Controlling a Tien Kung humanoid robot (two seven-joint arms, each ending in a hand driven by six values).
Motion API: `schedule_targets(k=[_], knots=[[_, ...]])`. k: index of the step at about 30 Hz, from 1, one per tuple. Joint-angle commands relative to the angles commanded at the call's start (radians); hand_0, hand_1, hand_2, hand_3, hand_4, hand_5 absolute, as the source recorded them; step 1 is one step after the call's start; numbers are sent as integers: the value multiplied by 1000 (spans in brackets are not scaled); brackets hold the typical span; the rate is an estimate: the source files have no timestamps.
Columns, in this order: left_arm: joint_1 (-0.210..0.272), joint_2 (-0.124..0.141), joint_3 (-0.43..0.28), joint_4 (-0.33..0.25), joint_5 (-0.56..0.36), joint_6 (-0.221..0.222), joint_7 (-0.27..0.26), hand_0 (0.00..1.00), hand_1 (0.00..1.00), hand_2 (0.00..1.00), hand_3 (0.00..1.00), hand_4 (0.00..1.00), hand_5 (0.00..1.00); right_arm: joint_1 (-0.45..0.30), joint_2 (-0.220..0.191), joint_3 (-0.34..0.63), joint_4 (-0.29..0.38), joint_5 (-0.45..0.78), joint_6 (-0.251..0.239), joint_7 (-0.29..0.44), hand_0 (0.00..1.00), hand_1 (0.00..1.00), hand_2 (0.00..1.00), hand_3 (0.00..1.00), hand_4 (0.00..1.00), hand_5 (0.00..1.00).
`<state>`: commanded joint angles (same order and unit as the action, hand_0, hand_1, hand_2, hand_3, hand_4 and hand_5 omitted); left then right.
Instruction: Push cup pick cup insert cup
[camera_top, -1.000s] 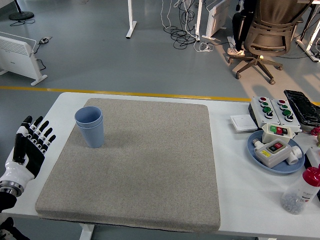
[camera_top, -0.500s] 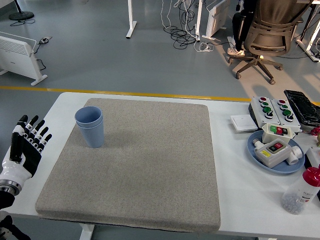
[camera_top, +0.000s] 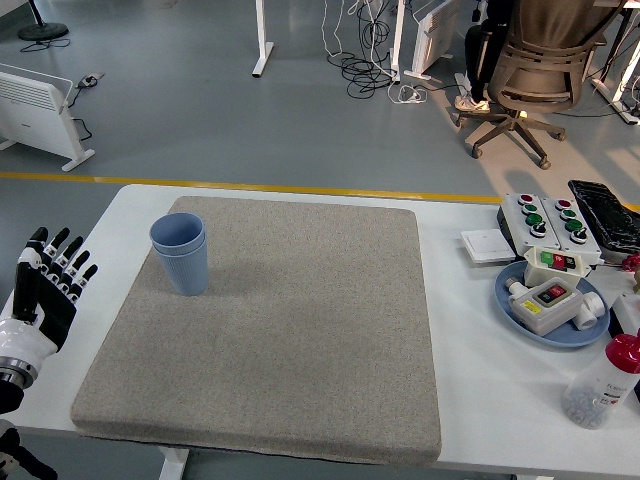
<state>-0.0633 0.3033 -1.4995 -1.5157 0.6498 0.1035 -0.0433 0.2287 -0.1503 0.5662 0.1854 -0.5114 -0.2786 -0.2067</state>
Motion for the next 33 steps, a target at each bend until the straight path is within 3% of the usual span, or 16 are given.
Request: schedule_targets(k=[33], knots=[[9, 1, 8, 26, 8, -5, 12, 942, 941, 998, 998, 669, 998, -22, 4, 24, 3, -43, 3, -12, 670, 613, 642, 577, 121, 492]])
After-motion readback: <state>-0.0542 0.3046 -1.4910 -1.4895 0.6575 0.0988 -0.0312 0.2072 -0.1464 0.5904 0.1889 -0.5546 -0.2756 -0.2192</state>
